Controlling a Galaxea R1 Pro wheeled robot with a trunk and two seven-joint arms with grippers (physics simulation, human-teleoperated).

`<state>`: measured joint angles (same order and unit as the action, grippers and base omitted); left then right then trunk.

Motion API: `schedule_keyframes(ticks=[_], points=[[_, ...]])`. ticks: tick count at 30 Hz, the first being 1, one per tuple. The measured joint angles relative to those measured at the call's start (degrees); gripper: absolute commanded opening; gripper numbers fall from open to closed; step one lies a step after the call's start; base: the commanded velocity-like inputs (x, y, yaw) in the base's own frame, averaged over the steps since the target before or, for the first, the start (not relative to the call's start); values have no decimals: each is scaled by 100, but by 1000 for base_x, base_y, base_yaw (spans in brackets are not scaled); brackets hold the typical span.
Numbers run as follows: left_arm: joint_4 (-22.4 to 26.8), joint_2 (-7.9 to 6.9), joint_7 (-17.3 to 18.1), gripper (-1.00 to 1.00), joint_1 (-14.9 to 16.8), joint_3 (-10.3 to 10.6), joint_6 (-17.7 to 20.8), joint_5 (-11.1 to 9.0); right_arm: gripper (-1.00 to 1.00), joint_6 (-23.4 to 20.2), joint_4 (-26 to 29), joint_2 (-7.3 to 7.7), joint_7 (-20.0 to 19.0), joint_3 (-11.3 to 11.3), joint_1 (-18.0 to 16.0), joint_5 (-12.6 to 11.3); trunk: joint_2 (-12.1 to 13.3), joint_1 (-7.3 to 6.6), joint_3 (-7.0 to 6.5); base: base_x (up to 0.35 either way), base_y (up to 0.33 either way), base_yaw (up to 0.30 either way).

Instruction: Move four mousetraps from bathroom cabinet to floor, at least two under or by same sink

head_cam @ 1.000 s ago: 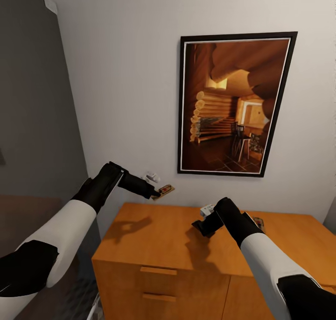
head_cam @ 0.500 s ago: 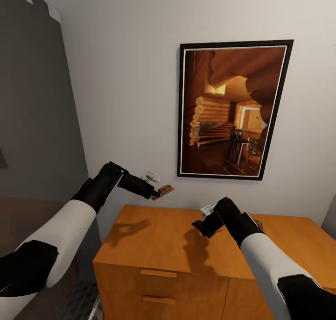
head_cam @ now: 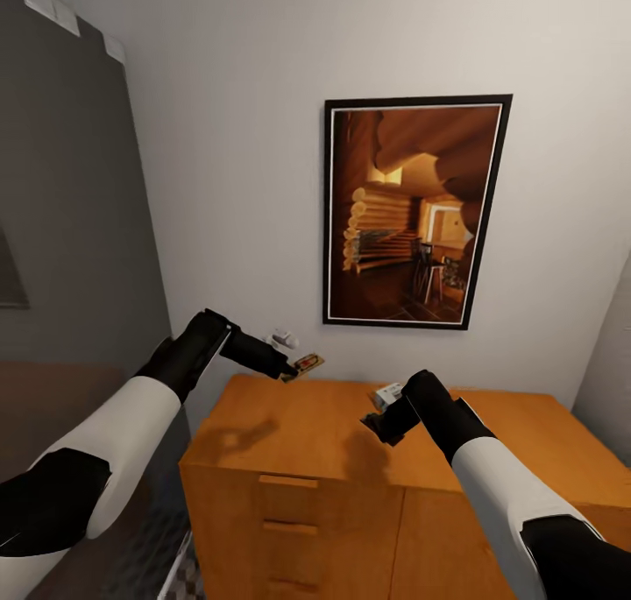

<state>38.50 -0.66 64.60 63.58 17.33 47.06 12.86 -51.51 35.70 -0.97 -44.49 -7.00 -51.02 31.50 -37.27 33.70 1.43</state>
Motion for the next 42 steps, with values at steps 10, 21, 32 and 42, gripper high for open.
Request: schedule_keyframes(ticks=[10,21,32,42], points=[[-373,-23,-48,-100,4,-11,-28,15,-100,-2,1,0,3,0,-4,0,394,-219,-170,-293,-109,4],[-726,-39,-153,-100,5,-24,-59,17,-100,-2,1,1,2,-1,-3,0,677,-376,-296,-166,-18,95],[-740,-61,-241,-100,5,-19,-70,25,-100,-1,1,1,5,0,-3,1,677,-374,-297,-112,0,75],[-742,-84,-363,-100,6,-21,-67,24,-100,0,2,0,5,-2,-3,5,676,-373,-296,-297,0,210]])
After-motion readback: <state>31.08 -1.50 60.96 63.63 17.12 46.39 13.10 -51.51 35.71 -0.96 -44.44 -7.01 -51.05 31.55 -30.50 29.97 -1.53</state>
